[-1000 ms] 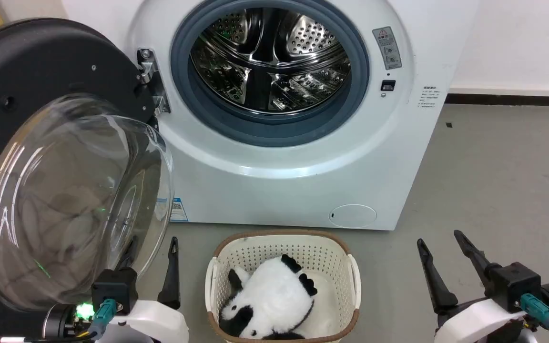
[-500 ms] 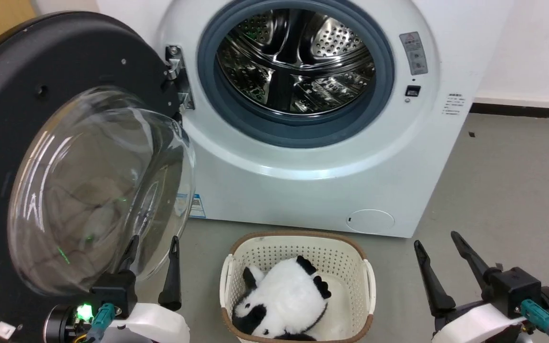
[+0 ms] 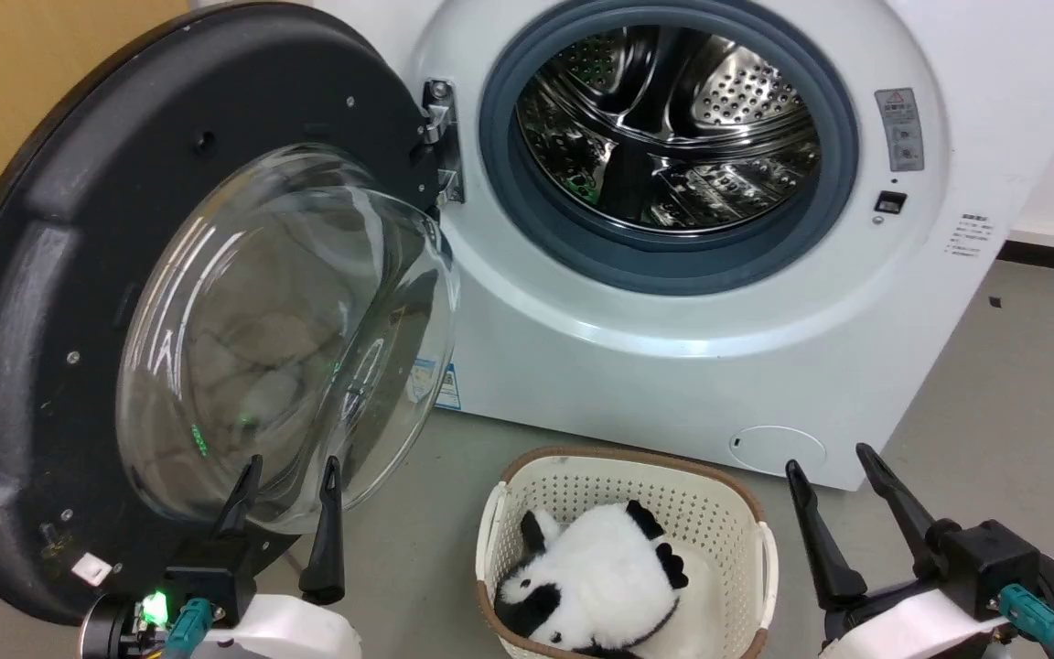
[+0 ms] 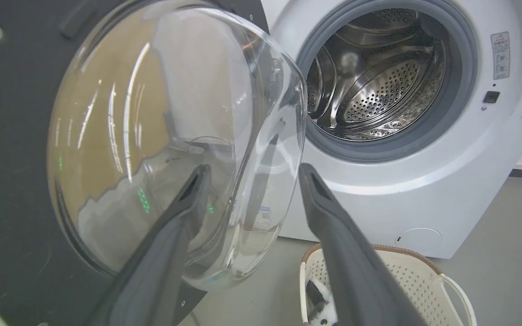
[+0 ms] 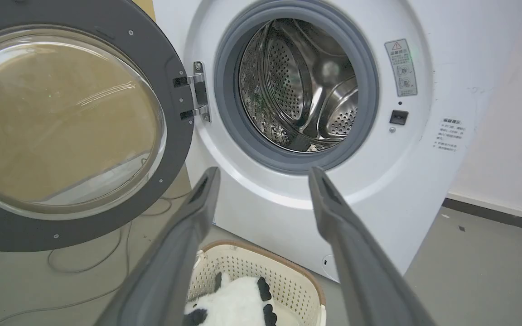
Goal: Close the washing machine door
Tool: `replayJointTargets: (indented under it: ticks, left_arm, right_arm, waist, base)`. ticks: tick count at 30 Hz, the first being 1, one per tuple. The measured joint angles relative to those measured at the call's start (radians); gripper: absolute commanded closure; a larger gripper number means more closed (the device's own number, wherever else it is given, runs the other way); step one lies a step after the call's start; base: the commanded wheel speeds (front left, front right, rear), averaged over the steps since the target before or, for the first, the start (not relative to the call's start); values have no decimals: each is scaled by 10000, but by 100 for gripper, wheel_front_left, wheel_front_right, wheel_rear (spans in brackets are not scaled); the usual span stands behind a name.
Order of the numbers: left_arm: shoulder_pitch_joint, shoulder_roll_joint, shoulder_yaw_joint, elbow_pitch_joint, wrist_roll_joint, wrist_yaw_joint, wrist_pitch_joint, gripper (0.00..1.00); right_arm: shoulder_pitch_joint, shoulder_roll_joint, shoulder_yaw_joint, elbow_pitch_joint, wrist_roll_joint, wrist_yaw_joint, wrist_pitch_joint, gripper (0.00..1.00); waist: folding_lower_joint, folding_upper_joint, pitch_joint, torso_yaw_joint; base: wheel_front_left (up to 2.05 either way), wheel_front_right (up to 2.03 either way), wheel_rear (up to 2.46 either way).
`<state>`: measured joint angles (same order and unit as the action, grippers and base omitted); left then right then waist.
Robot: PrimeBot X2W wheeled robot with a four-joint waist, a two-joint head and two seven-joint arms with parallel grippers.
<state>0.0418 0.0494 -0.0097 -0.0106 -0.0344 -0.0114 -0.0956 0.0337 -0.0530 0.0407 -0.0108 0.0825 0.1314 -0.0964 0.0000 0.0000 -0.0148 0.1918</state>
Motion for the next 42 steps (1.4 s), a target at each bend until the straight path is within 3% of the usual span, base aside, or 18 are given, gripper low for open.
replayJointTargets:
  ticks: [42]
  left_arm:
    - [827,0,199,-1227,-677,805,-874,0]
  right_arm:
    - [-641,-550,1607,376,1057,0,-848,0]
  waist:
    - [0,0,323,1968]
  base:
    - [-3,-3,-3]
